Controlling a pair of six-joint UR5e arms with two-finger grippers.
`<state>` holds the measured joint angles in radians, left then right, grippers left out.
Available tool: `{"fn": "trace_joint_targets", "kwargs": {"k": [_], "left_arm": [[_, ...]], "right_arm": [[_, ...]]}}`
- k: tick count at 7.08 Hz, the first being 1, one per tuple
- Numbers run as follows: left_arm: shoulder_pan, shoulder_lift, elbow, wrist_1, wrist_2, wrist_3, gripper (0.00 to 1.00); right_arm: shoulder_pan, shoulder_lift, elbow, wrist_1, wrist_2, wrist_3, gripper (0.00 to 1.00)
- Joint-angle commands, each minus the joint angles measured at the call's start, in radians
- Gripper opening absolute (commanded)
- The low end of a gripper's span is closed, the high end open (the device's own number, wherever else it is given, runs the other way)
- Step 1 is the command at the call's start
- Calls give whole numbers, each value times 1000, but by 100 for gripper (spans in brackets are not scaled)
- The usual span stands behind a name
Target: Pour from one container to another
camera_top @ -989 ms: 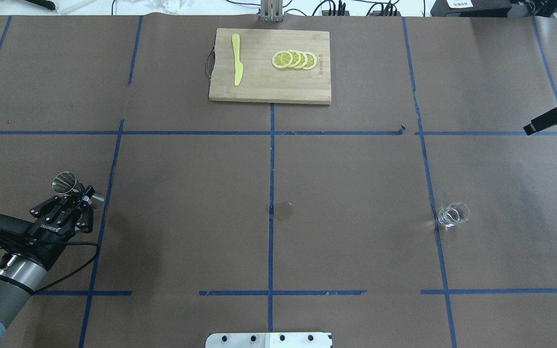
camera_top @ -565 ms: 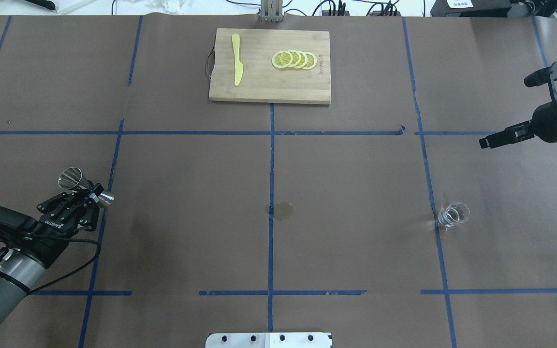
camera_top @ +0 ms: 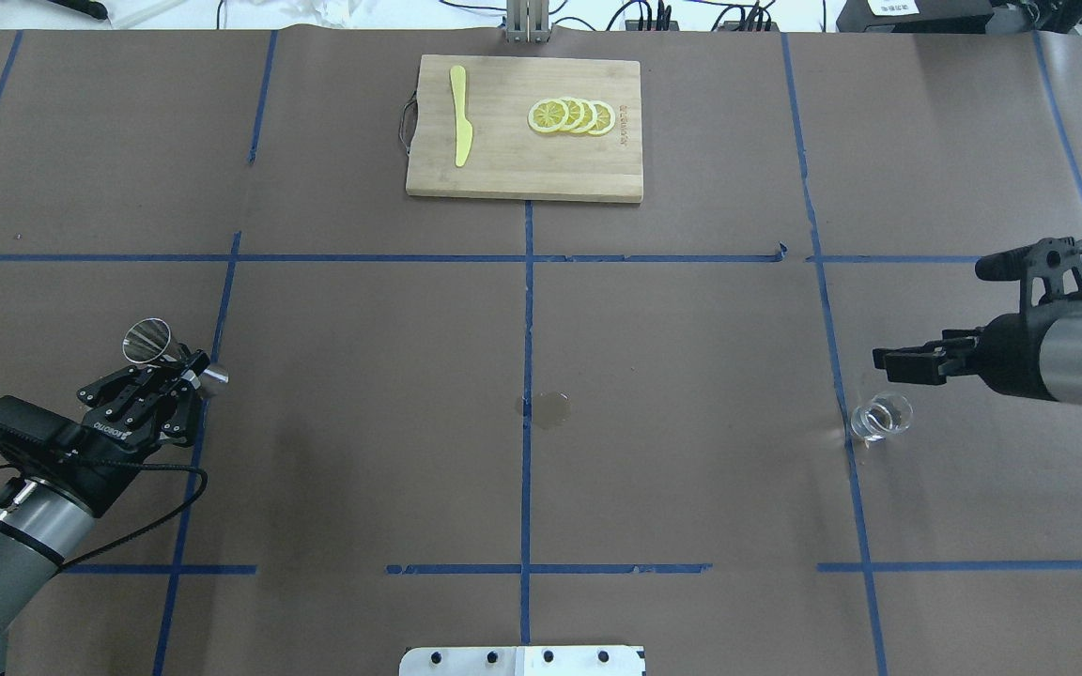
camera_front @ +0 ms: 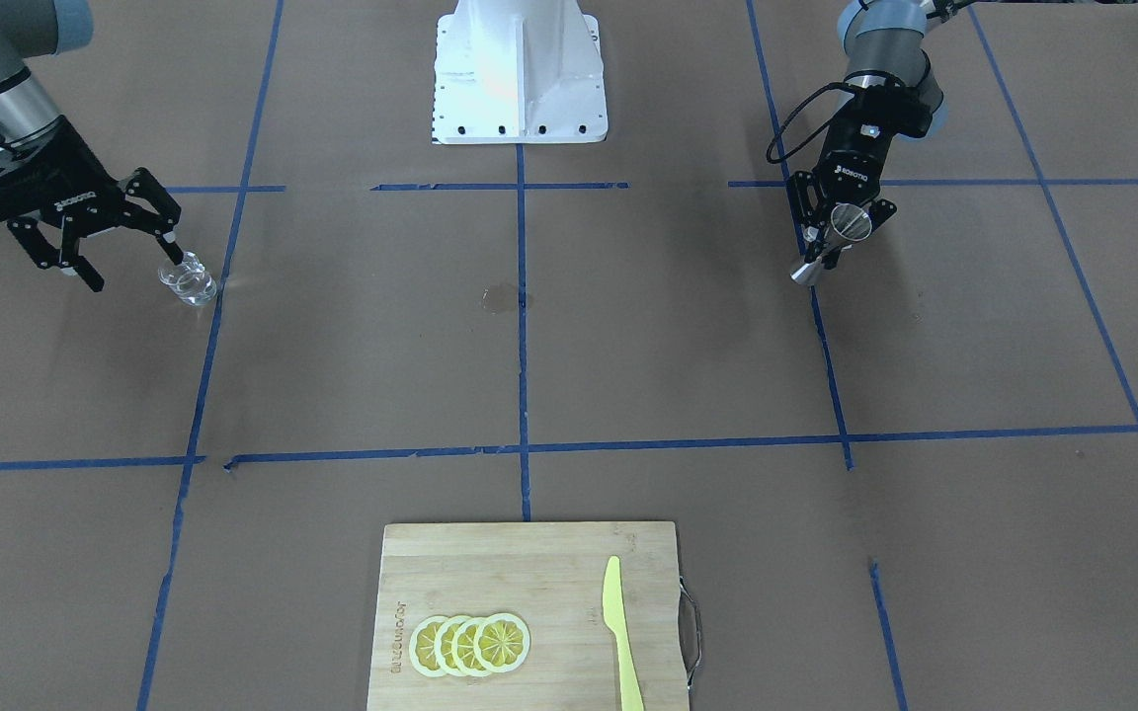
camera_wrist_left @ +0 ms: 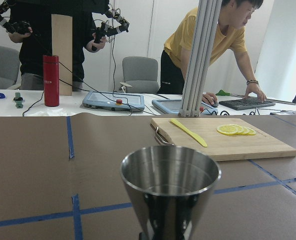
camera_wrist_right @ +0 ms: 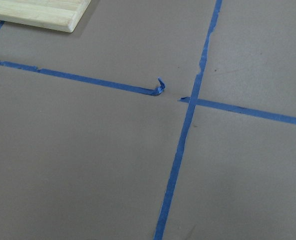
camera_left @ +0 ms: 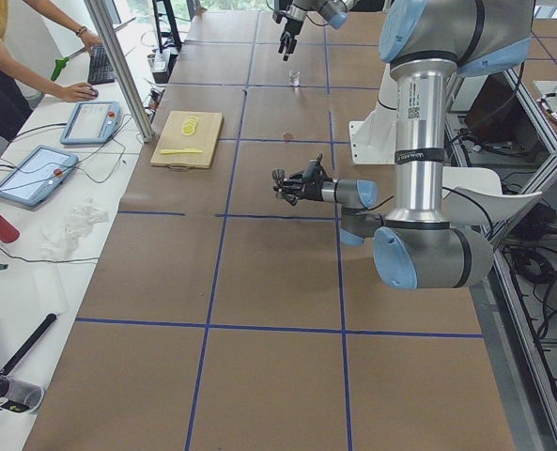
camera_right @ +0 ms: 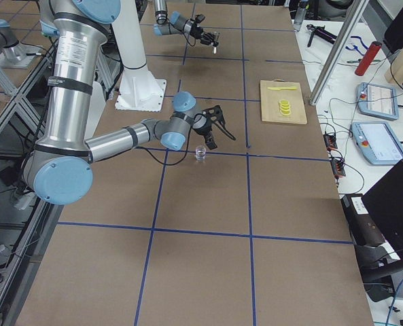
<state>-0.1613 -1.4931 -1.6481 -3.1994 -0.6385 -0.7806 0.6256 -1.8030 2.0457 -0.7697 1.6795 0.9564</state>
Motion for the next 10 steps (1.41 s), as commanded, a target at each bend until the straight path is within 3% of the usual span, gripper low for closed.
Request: {"fn": "trace_joint_targets", "kwargs": {"k": [1, 2, 3, 4, 7, 10], "left_arm": [[-10, -1, 1, 1, 0, 7, 0], [-10, -3, 2, 1, 0, 7, 0], [-10, -10, 1, 1, 0, 7, 0], [-15, -10, 1, 1, 0, 6, 0], [-26, -12, 2, 3, 0, -2, 0], [-32, -15, 1, 4, 0, -3, 0]], "right_arm": [[-366, -114, 77, 1, -575, 198, 100], [-591, -145, 70, -5, -944, 297, 100], [-681, -147, 68, -5, -1084, 380, 100], [-731, -145, -12, -6, -1254, 494, 100], [-742, -50, -207, 1, -1369, 657, 100], [-741, -18, -278, 1, -1443, 660, 98]]}}
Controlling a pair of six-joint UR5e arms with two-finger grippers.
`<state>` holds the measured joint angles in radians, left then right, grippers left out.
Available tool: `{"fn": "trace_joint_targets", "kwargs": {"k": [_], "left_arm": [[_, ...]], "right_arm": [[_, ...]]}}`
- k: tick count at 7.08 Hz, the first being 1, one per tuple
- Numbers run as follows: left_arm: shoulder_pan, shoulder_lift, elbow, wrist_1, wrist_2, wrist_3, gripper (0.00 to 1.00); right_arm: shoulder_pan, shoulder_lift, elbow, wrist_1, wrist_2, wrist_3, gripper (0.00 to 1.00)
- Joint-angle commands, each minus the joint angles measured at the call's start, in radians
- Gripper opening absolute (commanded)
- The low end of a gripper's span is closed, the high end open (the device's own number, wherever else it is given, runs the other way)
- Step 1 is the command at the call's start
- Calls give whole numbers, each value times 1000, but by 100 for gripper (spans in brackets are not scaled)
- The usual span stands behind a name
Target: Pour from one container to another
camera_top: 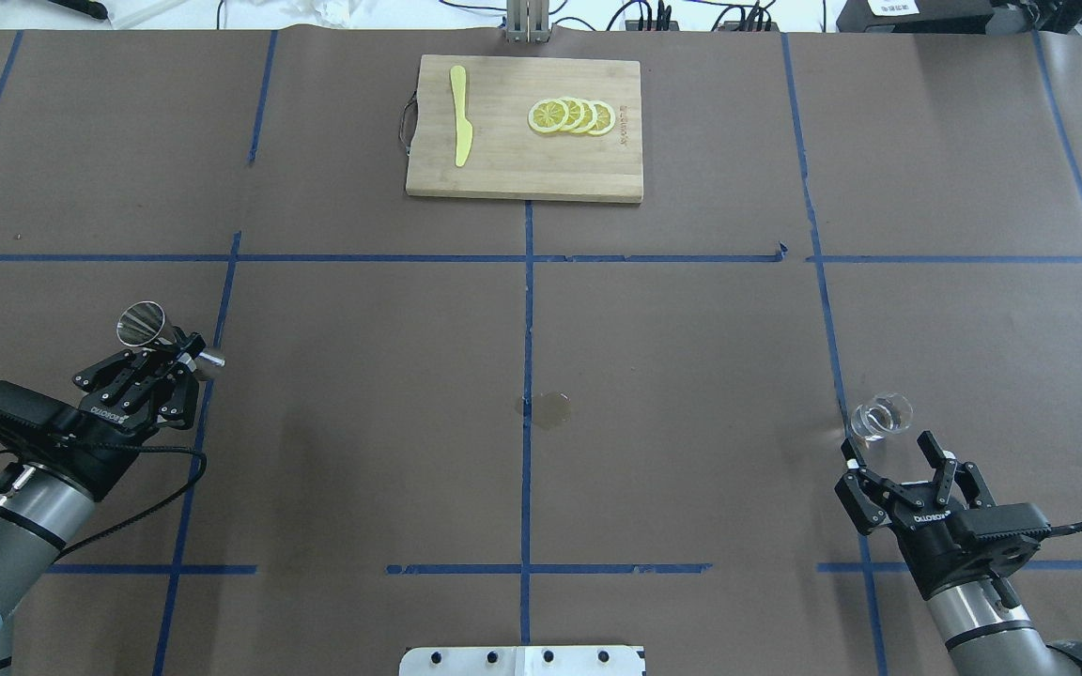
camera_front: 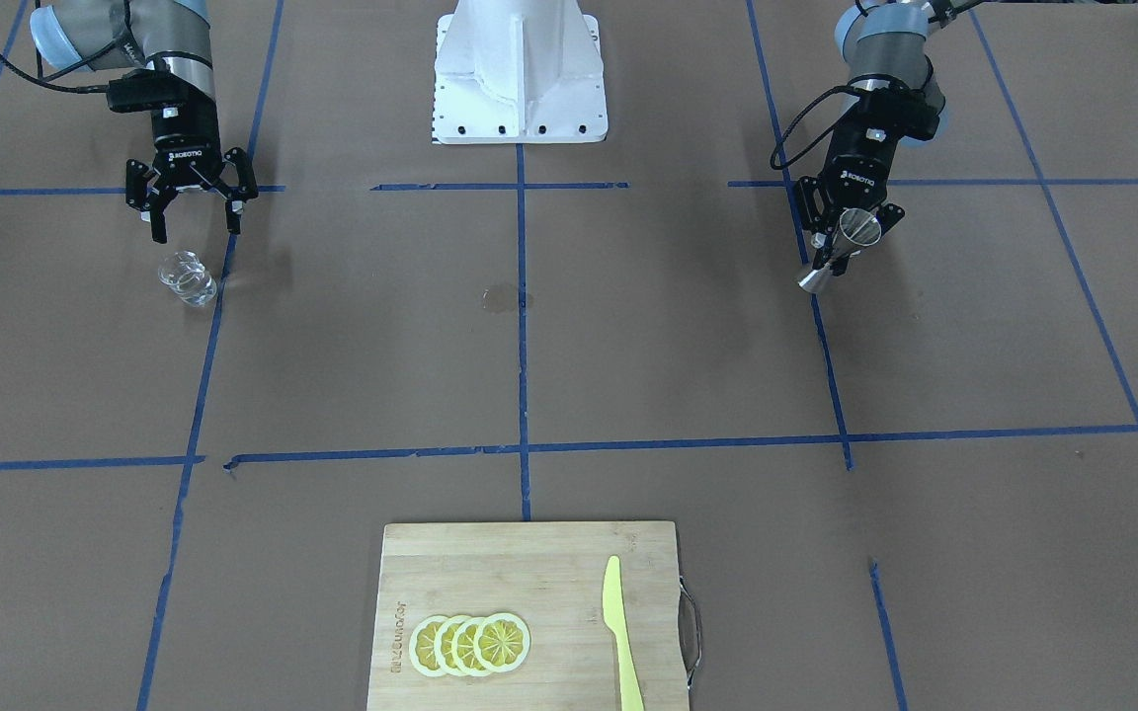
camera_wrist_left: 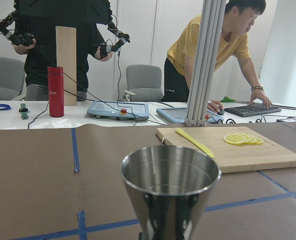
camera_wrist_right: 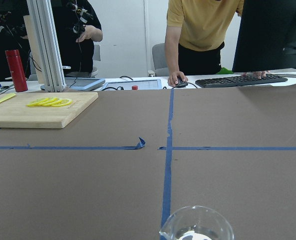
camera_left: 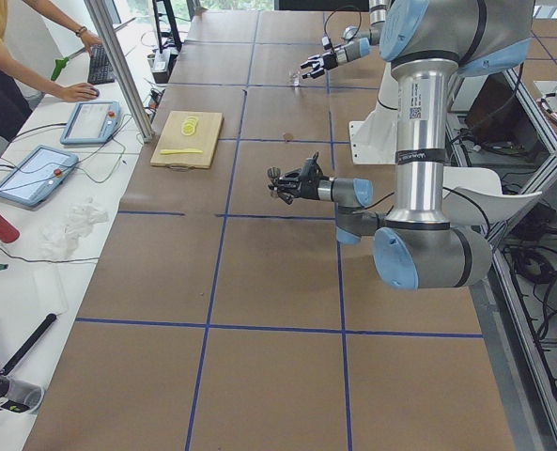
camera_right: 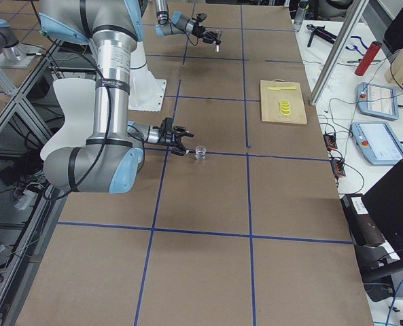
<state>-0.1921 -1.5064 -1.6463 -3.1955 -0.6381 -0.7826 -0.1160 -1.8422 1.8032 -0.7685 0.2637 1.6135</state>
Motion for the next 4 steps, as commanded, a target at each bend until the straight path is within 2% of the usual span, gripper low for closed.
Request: {"fn": "trace_joint_targets", "kwargs": {"k": [1, 4], "left_arm": [[-1, -3, -1, 0, -2, -1, 0], [-6, -8, -1, -1, 0, -1, 0]], "right_arm": [[1, 43, -77, 0, -50, 26, 98], [3, 55, -133, 3, -75, 29, 98]]}}
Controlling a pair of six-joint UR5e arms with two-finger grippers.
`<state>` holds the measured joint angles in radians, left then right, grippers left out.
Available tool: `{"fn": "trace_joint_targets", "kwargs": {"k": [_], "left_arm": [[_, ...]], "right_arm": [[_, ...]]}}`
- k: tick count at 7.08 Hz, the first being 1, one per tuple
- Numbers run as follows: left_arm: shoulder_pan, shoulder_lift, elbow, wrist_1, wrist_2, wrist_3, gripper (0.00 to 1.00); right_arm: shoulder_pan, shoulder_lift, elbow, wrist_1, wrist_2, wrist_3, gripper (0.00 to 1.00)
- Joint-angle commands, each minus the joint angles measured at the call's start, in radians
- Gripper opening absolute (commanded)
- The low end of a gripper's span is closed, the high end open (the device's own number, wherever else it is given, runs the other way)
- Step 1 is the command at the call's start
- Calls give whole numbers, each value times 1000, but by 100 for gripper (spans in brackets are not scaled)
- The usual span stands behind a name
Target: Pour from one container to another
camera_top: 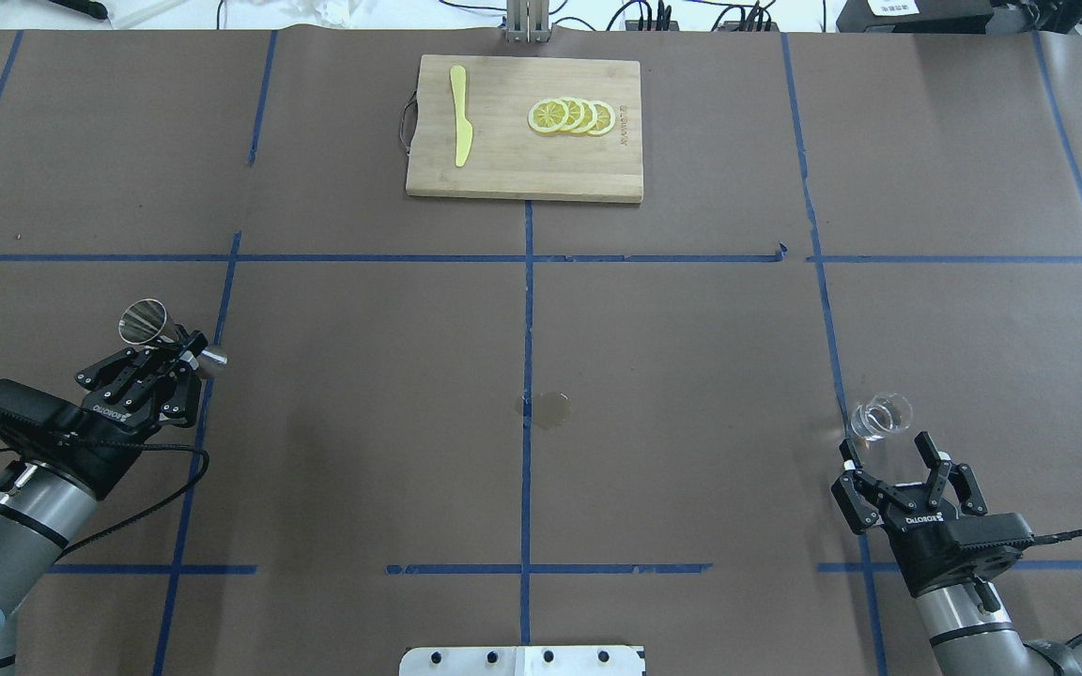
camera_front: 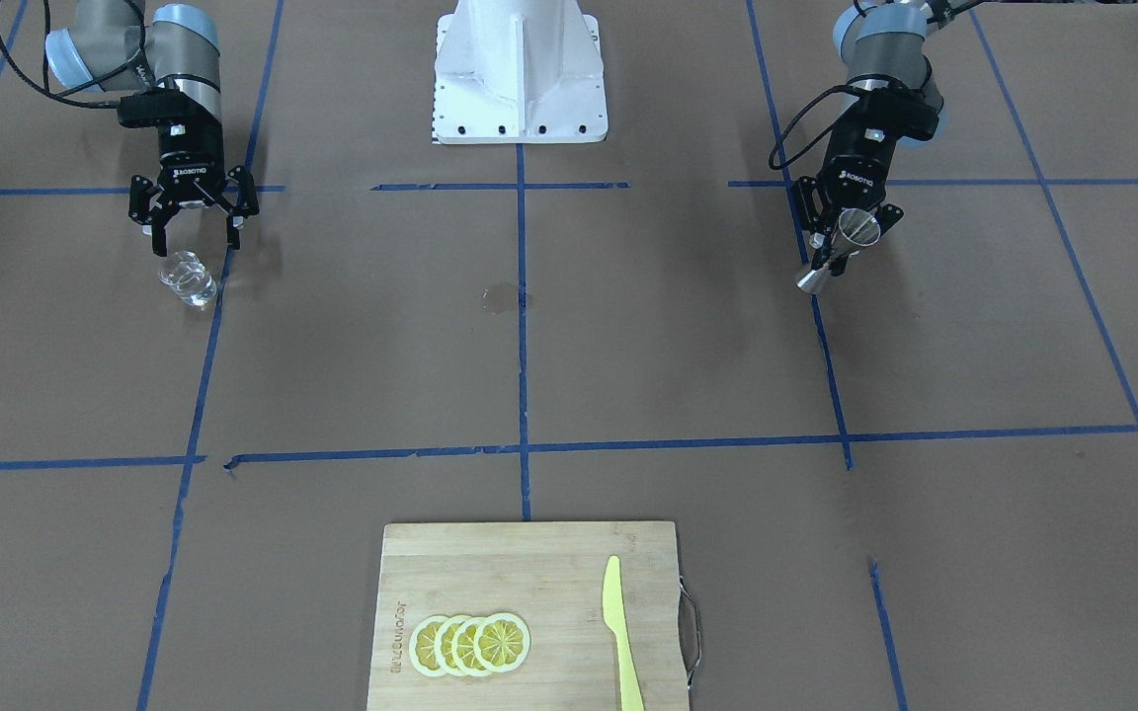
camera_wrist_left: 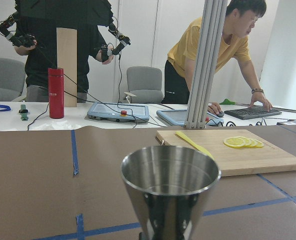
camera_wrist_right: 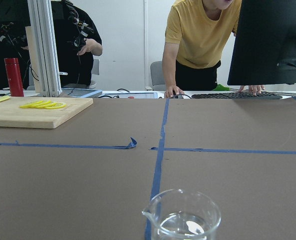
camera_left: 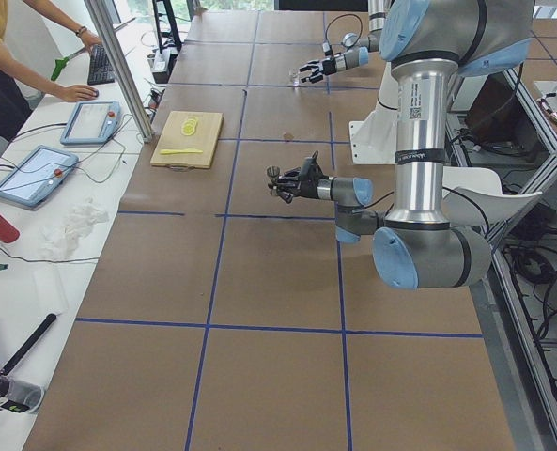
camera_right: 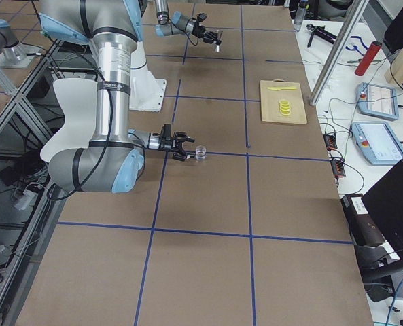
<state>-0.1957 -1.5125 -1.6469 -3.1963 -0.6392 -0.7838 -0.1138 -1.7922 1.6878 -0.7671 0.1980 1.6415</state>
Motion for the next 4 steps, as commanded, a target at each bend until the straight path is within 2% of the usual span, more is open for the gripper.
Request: {"fn": "trace_joint_targets", "kwargs": {"k": [1, 4], "left_arm": [[-2, 0, 1, -1, 1, 0, 0], [-2, 0, 7, -1, 1, 0, 0]], "right_arm": [[8, 7, -16, 2, -6, 3, 97], [43, 39, -26, 0, 21, 1, 96]]}}
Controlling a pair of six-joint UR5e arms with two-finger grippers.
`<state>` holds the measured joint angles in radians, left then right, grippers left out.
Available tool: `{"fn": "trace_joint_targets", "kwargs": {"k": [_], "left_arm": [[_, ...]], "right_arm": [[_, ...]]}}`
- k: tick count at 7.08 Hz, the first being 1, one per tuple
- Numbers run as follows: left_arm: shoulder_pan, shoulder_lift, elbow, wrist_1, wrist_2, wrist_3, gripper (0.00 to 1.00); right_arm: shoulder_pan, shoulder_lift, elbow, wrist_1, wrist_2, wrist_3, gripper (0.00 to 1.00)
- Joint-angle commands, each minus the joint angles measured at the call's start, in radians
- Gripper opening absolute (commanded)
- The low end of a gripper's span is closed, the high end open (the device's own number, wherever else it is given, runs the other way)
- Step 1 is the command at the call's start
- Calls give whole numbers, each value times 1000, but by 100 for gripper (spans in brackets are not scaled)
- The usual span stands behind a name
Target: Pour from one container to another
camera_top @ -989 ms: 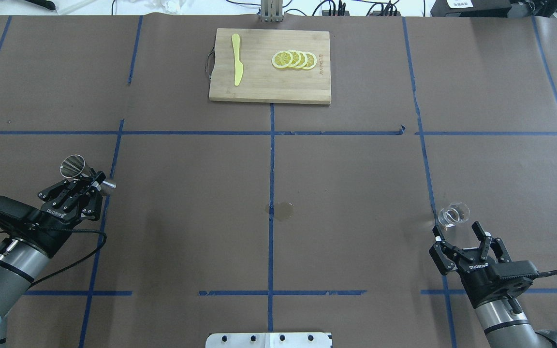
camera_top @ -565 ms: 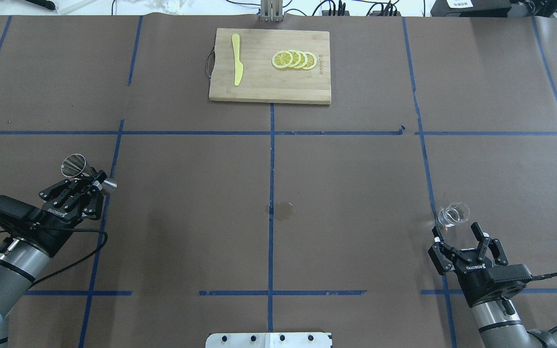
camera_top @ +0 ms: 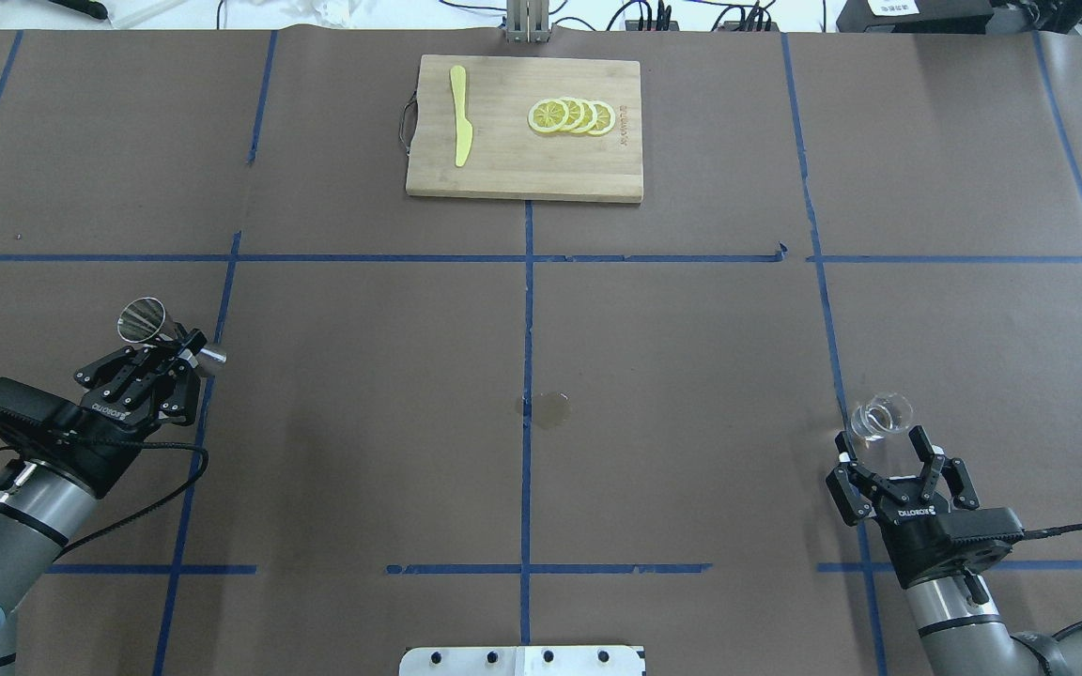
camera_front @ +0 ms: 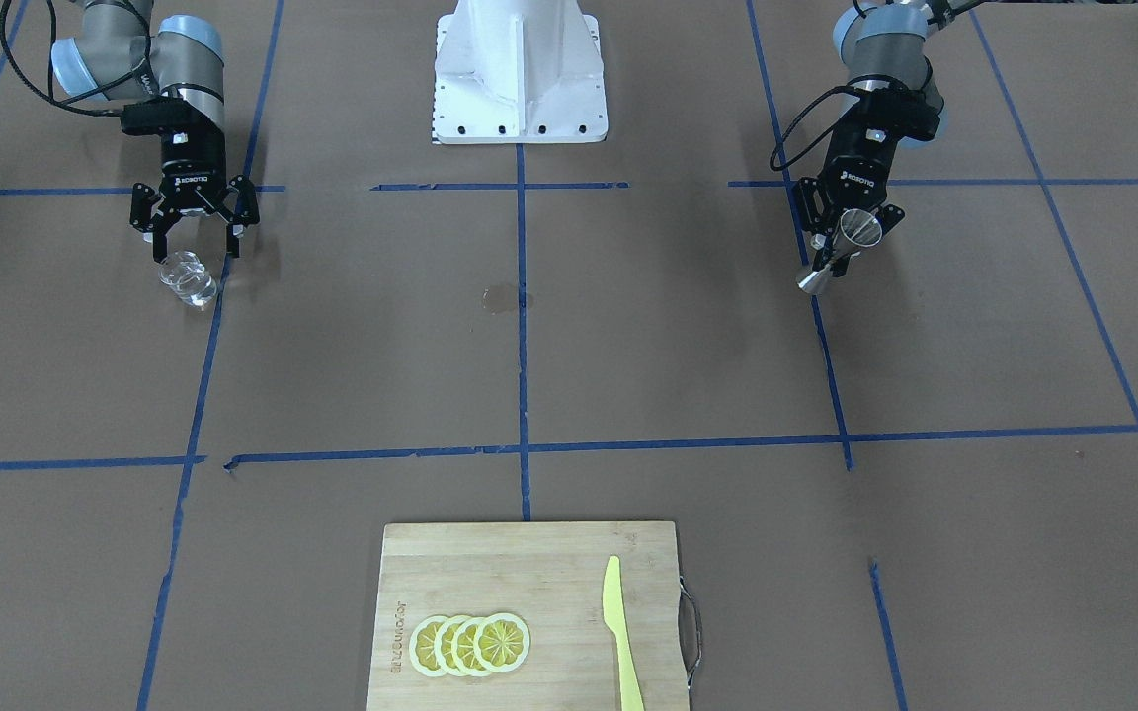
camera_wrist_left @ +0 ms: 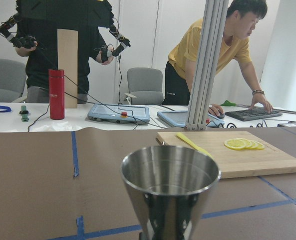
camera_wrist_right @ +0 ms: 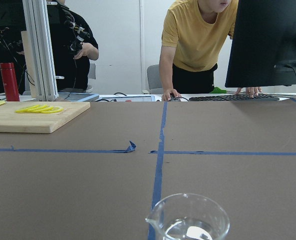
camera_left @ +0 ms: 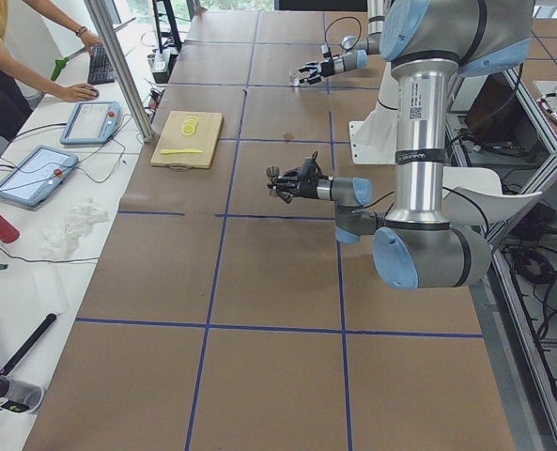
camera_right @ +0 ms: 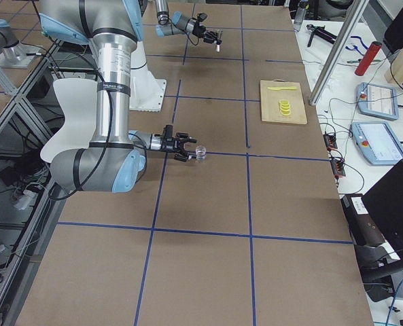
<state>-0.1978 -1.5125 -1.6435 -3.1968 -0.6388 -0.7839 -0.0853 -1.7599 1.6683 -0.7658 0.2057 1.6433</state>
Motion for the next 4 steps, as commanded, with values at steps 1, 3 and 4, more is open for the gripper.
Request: {"fn": "trace_joint_targets", "kwargs": {"k": [1, 3, 4], "left_arm": [[0, 0, 2, 0, 1, 0, 0], [0, 0, 2, 0, 1, 0, 0], [0, 0, 4, -2, 1, 0, 0]], "right_arm": [[24, 7, -7, -1, 21, -2, 96], [48, 8, -24, -1, 41, -4, 96], [56, 8, -25, -1, 59, -5, 96]]}}
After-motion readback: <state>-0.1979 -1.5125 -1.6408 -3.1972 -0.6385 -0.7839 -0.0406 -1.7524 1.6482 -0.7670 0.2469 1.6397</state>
